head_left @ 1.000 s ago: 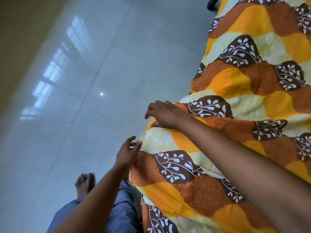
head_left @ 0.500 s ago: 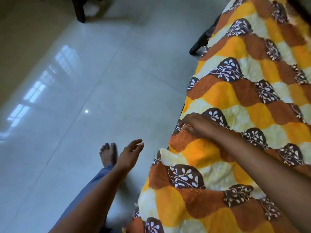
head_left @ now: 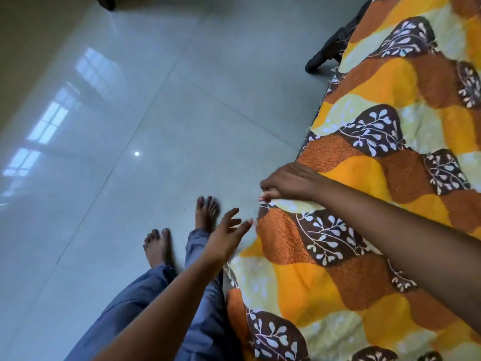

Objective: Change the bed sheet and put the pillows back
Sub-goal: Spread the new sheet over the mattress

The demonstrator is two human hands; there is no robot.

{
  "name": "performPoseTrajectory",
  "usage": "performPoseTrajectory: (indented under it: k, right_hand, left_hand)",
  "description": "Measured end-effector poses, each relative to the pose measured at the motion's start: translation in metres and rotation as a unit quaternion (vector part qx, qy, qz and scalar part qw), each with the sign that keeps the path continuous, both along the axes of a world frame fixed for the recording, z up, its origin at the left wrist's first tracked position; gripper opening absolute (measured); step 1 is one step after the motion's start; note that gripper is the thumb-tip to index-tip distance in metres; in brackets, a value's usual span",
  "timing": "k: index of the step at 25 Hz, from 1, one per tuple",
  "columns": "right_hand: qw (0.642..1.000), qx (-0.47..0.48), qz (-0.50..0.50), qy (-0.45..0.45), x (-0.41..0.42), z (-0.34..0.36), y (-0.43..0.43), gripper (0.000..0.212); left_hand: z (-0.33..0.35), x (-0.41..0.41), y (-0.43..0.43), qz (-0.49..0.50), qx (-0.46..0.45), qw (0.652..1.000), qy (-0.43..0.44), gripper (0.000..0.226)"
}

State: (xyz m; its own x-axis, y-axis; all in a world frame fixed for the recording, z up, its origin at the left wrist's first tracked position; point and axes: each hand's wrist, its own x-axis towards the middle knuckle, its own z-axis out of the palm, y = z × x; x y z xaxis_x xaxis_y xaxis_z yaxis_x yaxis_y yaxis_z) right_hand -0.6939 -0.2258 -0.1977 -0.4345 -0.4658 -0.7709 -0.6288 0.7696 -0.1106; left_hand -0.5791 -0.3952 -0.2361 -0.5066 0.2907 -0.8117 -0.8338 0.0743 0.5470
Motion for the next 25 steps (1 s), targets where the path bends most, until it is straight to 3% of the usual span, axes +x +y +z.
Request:
performPoseTrajectory:
  k: [2,4,8,11,13,15,17,19,25]
  right_hand:
    - [0.998,-0.051,0.040,0.024,-0.022,0.000,-0.015,0.032]
    - [0.995,-0.066,0.074,0.019,-0.039,-0.005,-0.022,0.032]
    - [0.993,-0.095,0.063,0.017,-0.056,-0.019,-0.029,0.034]
    - [0.996,-0.083,0.032,-0.014,-0.052,-0.038,-0.037,0.034]
    - [0.994,-0.095,-0.046,-0.014,-0.052,-0.043,-0.030,0.030]
    - [0.980,-0.134,-0.150,0.003,-0.057,-0.036,-0.014,0.026]
    - [0.949,-0.178,-0.258,0.030,-0.066,-0.020,0.007,0.024]
    - [0.901,-0.228,-0.363,0.066,-0.074,0.002,0.031,0.020]
    - [0.739,-0.279,-0.602,0.123,-0.068,0.061,0.079,0.018]
  left_hand:
    - [0.003,-0.016,0.016,0.016,-0.001,1.000,0.017,0.054]
    - [0.010,-0.034,0.029,0.017,-0.006,1.000,0.026,0.040]
    - [0.007,-0.047,0.034,0.022,-0.127,0.987,0.100,0.034]
    - [-0.005,-0.046,0.025,0.039,-0.124,0.990,0.060,0.029]
    - [-0.017,-0.048,0.019,0.037,-0.083,0.996,-0.005,0.016]
    - [-0.024,-0.059,0.016,0.065,-0.042,0.995,-0.067,0.027]
    - [-0.020,-0.083,0.018,0.118,-0.013,0.987,-0.112,0.030]
    - [0.000,-0.115,0.025,0.123,-0.006,0.986,-0.112,0.019]
    - [0.075,-0.195,0.039,0.023,-0.066,0.997,0.009,0.027]
